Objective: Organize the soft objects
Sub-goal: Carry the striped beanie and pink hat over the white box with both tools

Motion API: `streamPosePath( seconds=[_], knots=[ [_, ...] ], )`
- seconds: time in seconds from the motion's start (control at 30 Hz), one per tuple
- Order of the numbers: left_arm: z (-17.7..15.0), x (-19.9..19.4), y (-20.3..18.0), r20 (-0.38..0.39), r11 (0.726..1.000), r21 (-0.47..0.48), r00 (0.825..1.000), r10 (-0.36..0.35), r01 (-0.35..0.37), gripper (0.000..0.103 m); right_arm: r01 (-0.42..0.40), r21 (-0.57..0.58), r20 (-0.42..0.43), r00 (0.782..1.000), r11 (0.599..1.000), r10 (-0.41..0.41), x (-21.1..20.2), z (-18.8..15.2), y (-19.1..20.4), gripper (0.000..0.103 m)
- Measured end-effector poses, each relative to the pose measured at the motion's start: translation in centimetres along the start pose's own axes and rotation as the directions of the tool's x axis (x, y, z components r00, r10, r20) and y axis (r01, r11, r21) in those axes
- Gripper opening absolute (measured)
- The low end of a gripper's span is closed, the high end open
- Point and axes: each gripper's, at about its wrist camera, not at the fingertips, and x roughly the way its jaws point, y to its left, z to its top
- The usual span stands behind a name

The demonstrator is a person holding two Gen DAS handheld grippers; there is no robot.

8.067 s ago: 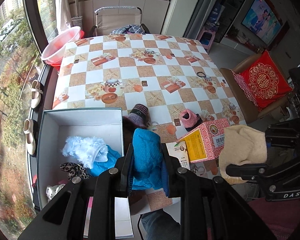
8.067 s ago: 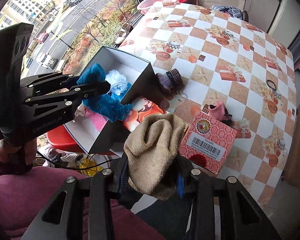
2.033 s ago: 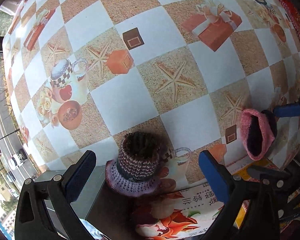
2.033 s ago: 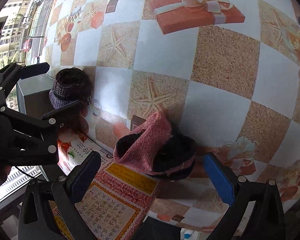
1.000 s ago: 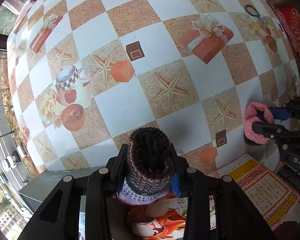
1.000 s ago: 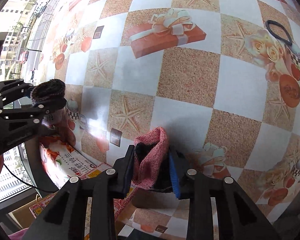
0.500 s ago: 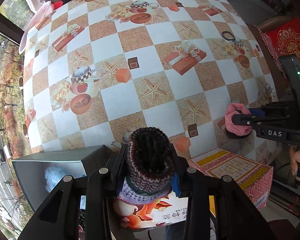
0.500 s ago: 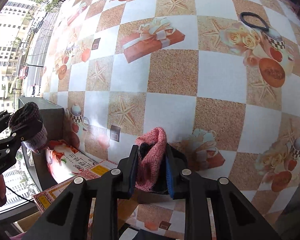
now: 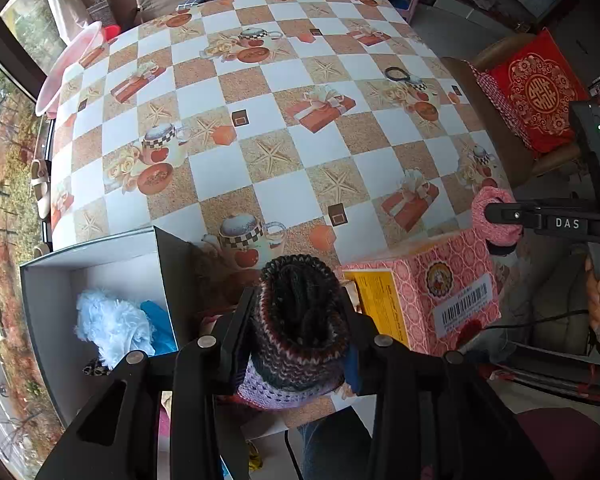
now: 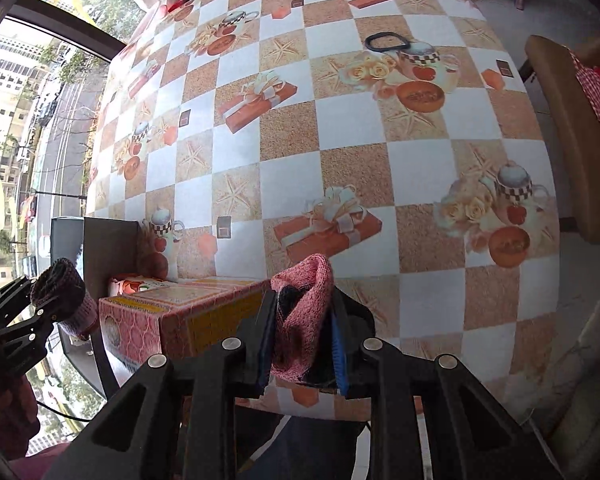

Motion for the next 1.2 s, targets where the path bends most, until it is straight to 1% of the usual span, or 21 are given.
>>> streamPosePath(
  seconds=[0.1,0.2,0.27,0.4,0.5,0.57,0.6,0.73,0.87,0.97,1.07,1.2],
  knots=[
    [-1.6,-0.5,-0.2,0.009,0.999,0.015,0.999,-0.037,0.037,0.041,0.016,0.040,0.031,0.999,0.999,-0.017,-1.4,-2.3,0.2,0.025],
    [-2.8,-1.2,-0.4,0.030,0.998,0.037,0.998,-0.046,0.045,0.041,0.023,0.053,0.049,0.998,0.998,-0.026,-2.1,-4.4,1.2,0.025],
    [-3.5,-1.8,-0.4,0.051,0.998,0.029,0.997,-0.051,0.050,0.041,0.025,0.046,0.049,0.998,0.999,-0.027,-2.2,-5.6,2.1,0.025],
    [-4.8,-2.3,-0.3,0.082,0.999,-0.008,0.996,-0.045,0.046,0.041,0.028,-0.006,0.037,0.999,1.000,-0.027,-2.4,-7.8,3.9,0.025],
    [-6.2,-2.4,-0.5,0.099,0.998,-0.049,0.995,-0.033,0.038,0.041,0.010,-0.051,0.025,1.000,0.999,-0.009,-2.1,-9.3,5.2,0.025],
    [-7.3,-2.4,-0.6,0.095,0.995,-0.093,0.995,-0.019,0.028,0.041,0.000,-0.080,0.011,1.000,0.997,0.001,-1.9,-10.2,6.1,0.025],
    [-8.0,-2.6,-0.5,0.103,0.993,-0.111,0.994,-0.026,0.037,0.041,-0.008,-0.094,0.005,1.000,0.996,0.009,-1.9,-10.7,6.6,0.025],
    [-10.1,-3.3,-0.1,0.120,0.987,-0.161,0.993,0.000,0.019,0.041,-0.045,-0.173,-0.004,0.999,0.984,0.045,-1.9,-12.0,9.4,0.026],
    [-11.9,-4.7,1.6,0.155,0.971,-0.239,0.987,0.040,-0.002,0.041,-0.066,-0.295,-0.034,0.998,0.953,0.059,-1.3,-12.5,13.2,0.025],
    [-13.4,-5.4,3.4,0.161,0.953,-0.303,0.985,0.069,-0.017,0.041,-0.080,-0.379,-0.047,0.997,0.922,0.068,-0.9,-12.3,16.0,0.025],
    [-14.8,-6.1,5.2,0.172,0.930,-0.368,0.980,0.098,-0.028,0.041,-0.090,-0.452,-0.053,0.996,0.888,0.074,-0.6,-11.9,18.7,0.025],
    [-16.0,-6.9,7.7,0.183,0.889,-0.457,0.974,0.134,-0.037,0.041,-0.096,-0.531,-0.058,0.995,0.842,0.077,-0.6,-11.4,22.0,0.026]
  ],
)
